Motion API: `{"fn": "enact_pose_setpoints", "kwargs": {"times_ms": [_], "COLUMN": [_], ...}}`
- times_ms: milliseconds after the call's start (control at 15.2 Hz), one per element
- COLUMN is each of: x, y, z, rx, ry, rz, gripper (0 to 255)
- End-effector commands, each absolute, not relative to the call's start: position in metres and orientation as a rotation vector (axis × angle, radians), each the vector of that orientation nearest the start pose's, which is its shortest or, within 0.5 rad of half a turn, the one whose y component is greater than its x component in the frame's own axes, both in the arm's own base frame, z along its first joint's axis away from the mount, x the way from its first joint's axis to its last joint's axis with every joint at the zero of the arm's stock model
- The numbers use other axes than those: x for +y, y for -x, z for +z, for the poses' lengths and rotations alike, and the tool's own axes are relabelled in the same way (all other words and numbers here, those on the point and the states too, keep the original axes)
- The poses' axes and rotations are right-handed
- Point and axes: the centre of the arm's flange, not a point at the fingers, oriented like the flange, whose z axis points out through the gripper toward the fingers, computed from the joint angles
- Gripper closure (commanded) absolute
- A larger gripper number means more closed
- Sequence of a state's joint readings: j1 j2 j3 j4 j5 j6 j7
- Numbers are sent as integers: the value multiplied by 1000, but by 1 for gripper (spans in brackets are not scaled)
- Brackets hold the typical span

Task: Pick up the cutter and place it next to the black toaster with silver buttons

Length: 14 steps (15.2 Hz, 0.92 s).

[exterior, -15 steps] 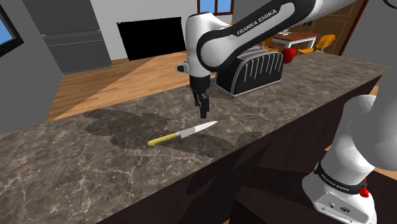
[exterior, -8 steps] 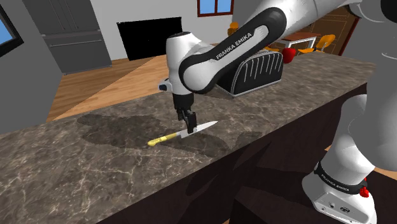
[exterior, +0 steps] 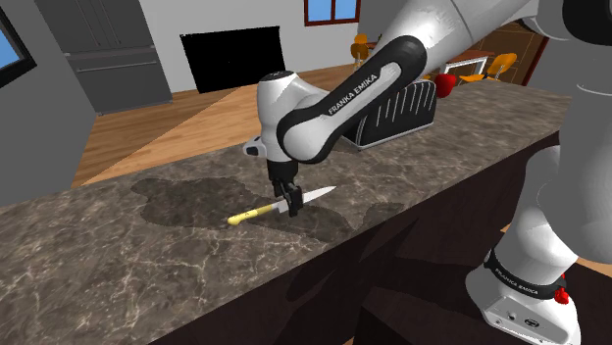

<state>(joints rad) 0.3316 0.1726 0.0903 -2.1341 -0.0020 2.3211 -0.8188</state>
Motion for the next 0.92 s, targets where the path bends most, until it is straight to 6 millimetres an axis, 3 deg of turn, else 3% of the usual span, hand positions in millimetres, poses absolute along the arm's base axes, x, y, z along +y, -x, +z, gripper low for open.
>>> {"fn": "enact_pose_setpoints", "kwargs": {"times_ms": [0, 396, 462, 858], "x": [231, 231, 231, 231], "y": [-516, -516, -516, -516], "z": [326, 326, 326, 326], "rx": [-1820, -1820, -1820, -1820], "ry": [2547, 2547, 2547, 2547], "rz": [-28, -28, -28, -28], "gripper": [0, 0, 255, 255]}}
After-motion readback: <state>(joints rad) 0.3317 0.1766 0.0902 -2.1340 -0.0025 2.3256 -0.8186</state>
